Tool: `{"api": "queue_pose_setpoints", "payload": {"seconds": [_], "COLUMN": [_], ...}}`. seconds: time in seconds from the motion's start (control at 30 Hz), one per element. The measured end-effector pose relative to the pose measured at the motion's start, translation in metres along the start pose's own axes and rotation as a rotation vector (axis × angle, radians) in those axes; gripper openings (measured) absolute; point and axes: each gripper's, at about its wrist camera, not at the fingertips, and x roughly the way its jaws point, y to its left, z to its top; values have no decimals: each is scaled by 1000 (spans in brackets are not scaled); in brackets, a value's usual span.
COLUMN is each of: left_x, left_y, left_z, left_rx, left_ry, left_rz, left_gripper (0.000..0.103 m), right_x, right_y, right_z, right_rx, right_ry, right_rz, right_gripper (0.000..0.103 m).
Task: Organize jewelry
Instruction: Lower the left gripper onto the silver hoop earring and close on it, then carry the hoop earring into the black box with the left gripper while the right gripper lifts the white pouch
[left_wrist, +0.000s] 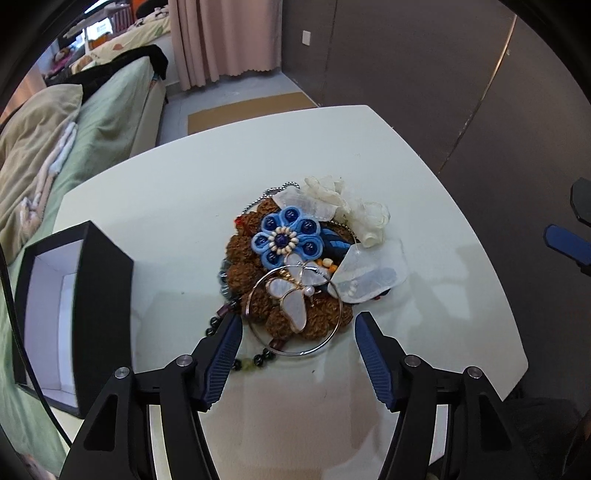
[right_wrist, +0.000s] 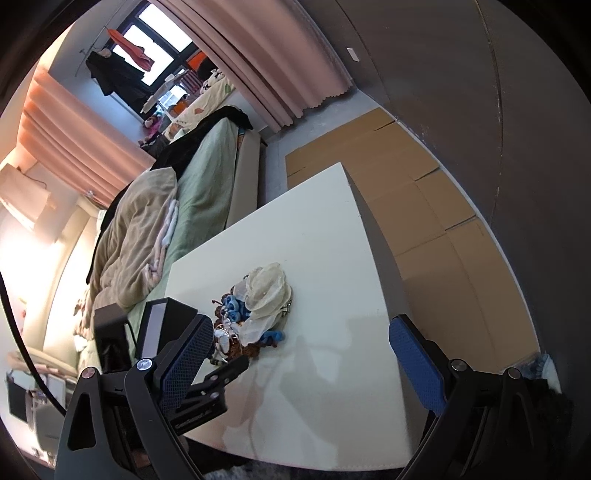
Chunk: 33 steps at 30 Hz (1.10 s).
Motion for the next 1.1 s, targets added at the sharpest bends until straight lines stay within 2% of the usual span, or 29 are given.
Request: {"api": "queue_pose_setpoints", "payload": {"seconds": [0.13,0.33,0.37,0.47,0.9,0.93,1.0,1.1], "left_x": [3,-4,-5,-12,-52,-56,-62,-70], "left_y": [-1,8,9,16,49,53,61,72], "left_z": [2,0,0,0,1,1,3,6], "left_rx": [-13,-47,-50,-68,-124,-129,-138,-151], "left_ry": [-29,-57,-59,-64,-143,-150,-165,-178], "left_rz": [27,-1,-5,-33,-68,-67,-62,-62], "left_gripper": [65,61,51,52,52,52,52,52], "right_x": [4,13,16,21,50,53,64,80], "right_y": [-1,4,7,13,25,26,28,30], "right_z": [1,2,1,1,5,5,7,8], "right_rx": [12,22,17,5,22,24,34,54], "right_ry": [4,17,22,33,66,68,90,123], "right_rz": [-20,-25,-26,-22,-44,-53,-57,-63], "right_gripper": [98,98,98,98,97,95,80,79]}}
